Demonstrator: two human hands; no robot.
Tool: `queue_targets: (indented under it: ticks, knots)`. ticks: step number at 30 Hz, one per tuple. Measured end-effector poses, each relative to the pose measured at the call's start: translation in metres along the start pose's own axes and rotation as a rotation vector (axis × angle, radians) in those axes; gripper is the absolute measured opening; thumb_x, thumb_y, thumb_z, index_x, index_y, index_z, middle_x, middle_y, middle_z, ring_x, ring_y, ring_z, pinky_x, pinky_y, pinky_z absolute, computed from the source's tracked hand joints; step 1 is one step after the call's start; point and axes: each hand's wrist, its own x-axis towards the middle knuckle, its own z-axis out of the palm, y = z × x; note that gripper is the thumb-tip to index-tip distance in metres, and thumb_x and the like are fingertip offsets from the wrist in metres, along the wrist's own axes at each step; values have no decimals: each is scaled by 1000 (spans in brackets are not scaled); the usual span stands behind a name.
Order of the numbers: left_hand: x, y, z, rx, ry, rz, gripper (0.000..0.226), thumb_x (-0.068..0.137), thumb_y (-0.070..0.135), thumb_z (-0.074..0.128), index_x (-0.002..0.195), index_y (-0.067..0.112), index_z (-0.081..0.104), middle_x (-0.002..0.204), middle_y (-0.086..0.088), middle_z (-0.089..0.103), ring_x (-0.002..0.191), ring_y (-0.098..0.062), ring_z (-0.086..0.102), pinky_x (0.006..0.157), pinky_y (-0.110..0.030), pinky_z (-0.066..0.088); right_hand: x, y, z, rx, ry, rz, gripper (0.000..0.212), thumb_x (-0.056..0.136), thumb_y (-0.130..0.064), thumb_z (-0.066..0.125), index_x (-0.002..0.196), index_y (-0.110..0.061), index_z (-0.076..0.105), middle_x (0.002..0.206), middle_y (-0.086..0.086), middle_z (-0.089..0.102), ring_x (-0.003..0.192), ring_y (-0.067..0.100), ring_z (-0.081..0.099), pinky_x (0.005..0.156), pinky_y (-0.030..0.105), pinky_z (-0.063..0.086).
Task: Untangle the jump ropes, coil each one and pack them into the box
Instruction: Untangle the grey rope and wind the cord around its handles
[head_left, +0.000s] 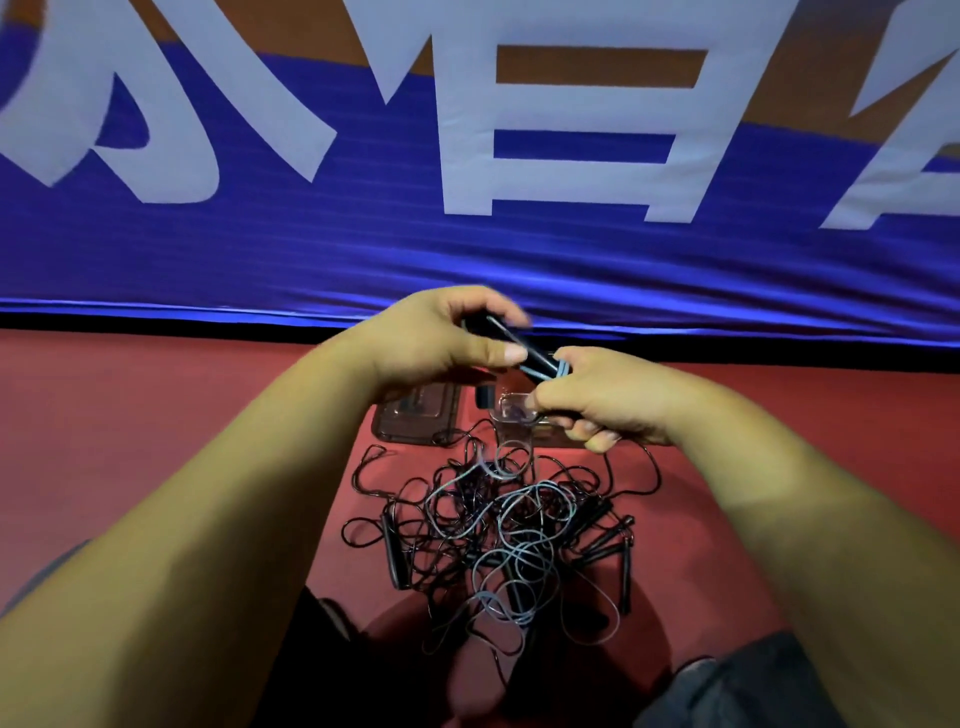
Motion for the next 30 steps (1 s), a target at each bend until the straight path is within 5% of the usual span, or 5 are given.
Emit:
queue_targets:
  ticks: [4, 8, 17, 23, 30]
  knots:
    - [1, -5, 3, 315, 99, 34, 13, 89, 11, 80, 103, 11, 78, 100, -16, 76, 82, -14, 68, 83, -27, 58, 1, 3, 2, -70, -10, -7, 24, 96, -16, 73, 104, -12, 50, 65, 4, 51, 50, 13, 36, 46, 24, 25]
    - [4, -9, -2, 393, 141, 14, 9, 89, 16, 82, 97, 20, 80, 97, -11, 78, 80, -12, 67, 91, -39, 58, 3, 4, 4, -45, -8, -40, 27, 97, -13, 74, 105, -10, 48, 68, 8, 50, 50, 13, 36, 47, 28, 24]
    - [4, -6, -5, 353, 201, 5, 8, 86, 21, 85, 94, 24, 82, 95, -6, 79, 83, -14, 70, 97, -44, 57, 7, 5, 4, 28, 51, -93, 32, 96, -13, 76, 105, -14, 45, 68, 8, 56, 48, 13, 35, 49, 30, 24]
    - [0, -2, -6, 324, 201, -10, 10, 86, 19, 85, 95, 22, 82, 94, -8, 79, 84, -19, 74, 90, -35, 60, 2, -2, 6, -284, 161, -125, 22, 95, -27, 73, 105, -24, 54, 57, 2, 57, 43, 22, 48, 44, 28, 41]
    - [1, -1, -5, 268, 184, -7, 15, 86, 16, 84, 100, 18, 80, 93, -5, 78, 80, -12, 71, 78, -23, 57, 4, -2, 3, -374, 168, -196, 12, 96, -25, 70, 100, -17, 60, 54, 2, 59, 39, 25, 54, 49, 30, 46]
